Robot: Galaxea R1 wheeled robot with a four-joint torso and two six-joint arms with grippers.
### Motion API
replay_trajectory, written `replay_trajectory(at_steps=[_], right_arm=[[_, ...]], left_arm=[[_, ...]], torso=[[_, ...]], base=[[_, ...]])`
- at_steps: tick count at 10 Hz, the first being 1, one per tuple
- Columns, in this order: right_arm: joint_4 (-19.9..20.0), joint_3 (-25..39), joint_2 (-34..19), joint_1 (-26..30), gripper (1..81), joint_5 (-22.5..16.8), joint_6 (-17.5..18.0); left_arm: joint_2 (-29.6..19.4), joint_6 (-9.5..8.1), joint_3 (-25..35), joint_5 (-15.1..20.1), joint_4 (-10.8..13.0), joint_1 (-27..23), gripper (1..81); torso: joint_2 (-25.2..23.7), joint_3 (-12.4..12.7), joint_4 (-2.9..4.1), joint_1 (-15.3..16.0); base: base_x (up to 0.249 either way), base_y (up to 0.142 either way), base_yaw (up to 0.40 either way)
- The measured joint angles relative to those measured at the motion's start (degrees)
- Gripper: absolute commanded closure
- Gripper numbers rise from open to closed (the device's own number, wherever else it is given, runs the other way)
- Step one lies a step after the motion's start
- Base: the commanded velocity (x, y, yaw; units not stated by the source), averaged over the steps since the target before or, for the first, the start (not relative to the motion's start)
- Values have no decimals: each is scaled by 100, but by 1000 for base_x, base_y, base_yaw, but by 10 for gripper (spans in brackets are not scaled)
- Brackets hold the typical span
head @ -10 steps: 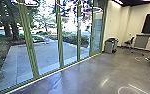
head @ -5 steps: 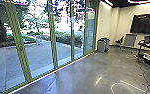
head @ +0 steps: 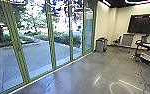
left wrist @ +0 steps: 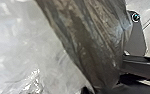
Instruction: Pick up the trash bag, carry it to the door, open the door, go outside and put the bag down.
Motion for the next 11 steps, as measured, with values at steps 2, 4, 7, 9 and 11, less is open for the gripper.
replay_trajectory(at_steps=[2,4,7,9,11], right_arm=[[0,0,1,0,10,2,0],[0,0,0,-2,10,2,0],[-2,0,0,-73,10,-16,2],[-5,0,1,-33,10,-22,0],[-2,0,1,-32,10,-11,-2]], left_arm=[[0,0,0,-5,0,0,811],[0,0,0,-5,0,0,811],[0,0,0,11,0,94,811],[-2,0,0,9,0,37,811],[-2,2,0,2,0,33,811]], torso=[[0,0,0,0],[0,0,0,0],[-5,2,0,-11],[-5,2,0,-13],[-6,2,0,-15]], base=[[0,0,0],[0,0,0],[99,0,0],[125,0,0],[126,0,0]])
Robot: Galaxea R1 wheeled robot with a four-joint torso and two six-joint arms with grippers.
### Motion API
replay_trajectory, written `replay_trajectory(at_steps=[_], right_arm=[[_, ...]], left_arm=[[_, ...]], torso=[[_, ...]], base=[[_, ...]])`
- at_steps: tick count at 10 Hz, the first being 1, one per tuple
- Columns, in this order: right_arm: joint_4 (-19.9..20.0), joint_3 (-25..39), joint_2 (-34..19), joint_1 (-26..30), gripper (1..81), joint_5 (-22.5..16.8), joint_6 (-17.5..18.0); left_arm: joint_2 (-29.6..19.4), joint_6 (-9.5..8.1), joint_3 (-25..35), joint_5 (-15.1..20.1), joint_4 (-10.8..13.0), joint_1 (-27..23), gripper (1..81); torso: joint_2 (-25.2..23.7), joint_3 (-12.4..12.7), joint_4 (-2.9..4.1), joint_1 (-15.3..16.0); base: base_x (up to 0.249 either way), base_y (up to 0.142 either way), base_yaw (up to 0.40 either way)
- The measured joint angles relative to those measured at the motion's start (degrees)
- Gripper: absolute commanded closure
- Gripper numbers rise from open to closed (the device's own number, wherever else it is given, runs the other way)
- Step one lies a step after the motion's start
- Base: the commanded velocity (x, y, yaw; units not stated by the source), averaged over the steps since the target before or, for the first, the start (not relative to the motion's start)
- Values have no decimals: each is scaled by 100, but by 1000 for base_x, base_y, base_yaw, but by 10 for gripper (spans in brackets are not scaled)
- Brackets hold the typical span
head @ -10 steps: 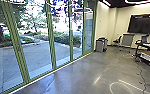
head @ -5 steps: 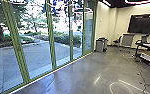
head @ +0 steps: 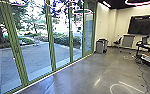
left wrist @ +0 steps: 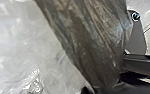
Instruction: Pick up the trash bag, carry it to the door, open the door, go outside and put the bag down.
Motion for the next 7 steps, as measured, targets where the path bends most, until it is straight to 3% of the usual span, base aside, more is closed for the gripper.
replay_trajectory(at_steps=[7], right_arm=[[0,0,13,0,10,9,5]], left_arm=[[2,0,0,0,0,4,811]], torso=[[0,0,0,-2]], base=[[126,-10,0]])
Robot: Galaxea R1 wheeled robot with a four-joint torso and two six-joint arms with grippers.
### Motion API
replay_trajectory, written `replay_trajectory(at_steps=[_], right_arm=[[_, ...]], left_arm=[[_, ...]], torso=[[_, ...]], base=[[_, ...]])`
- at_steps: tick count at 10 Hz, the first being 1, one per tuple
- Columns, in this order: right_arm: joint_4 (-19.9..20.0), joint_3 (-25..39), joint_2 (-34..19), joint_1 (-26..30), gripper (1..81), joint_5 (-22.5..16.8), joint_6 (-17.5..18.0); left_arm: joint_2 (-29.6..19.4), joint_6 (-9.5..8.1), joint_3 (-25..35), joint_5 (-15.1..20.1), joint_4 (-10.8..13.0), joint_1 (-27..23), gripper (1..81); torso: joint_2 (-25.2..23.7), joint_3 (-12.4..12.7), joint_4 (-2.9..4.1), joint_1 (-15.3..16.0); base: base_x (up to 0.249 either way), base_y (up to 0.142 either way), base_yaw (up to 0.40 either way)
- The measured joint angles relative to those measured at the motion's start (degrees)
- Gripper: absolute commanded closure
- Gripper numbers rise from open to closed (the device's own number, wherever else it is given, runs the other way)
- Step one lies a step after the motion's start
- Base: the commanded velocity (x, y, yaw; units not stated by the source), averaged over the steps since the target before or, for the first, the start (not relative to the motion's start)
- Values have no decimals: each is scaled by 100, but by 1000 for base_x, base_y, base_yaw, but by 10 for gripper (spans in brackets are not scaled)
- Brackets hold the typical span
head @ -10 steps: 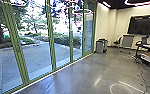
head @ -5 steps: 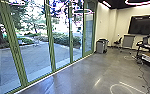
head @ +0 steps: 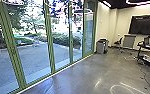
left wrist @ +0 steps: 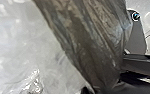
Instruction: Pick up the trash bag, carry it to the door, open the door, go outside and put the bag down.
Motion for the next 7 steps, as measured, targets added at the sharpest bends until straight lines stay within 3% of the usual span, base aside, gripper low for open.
replay_trajectory(at_steps=[7], right_arm=[[0,-5,2,13,10,5,-2]], left_arm=[[0,0,-6,-5,5,5,811]], torso=[[0,0,0,0]], base=[[132,-77,0]])
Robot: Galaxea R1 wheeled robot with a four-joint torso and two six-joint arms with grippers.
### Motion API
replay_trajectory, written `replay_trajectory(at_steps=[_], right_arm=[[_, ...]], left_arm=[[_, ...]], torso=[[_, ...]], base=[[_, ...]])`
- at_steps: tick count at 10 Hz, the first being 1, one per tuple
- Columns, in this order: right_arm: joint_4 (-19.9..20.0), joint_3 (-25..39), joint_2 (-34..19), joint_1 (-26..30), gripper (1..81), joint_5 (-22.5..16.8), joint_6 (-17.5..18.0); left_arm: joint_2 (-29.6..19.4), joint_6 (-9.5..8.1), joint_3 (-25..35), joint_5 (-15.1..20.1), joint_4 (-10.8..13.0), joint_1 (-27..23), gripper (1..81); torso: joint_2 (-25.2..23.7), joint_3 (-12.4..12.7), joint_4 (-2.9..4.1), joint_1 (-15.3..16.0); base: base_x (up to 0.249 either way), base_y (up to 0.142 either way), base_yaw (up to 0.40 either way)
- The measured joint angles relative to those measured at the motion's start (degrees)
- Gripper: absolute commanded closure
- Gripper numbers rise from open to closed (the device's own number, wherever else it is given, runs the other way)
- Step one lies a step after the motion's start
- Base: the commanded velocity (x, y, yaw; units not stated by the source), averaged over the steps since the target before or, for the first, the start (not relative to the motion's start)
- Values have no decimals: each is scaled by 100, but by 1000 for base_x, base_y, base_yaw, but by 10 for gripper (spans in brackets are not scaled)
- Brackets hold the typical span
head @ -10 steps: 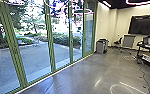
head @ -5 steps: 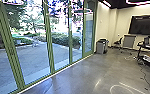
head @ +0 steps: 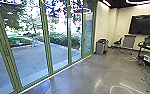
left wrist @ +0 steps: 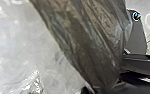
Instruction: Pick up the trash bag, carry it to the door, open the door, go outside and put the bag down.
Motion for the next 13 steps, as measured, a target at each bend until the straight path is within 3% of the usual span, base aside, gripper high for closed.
replay_trajectory(at_steps=[2,13], right_arm=[[0,0,0,0,10,-2,0],[0,-24,17,2,10,-2,0]], left_arm=[[-2,0,0,0,0,2,811],[-5,0,0,-5,0,0,811]], torso=[[0,0,0,0],[0,0,0,0]], base=[[149,-75,0],[152,0,0]])
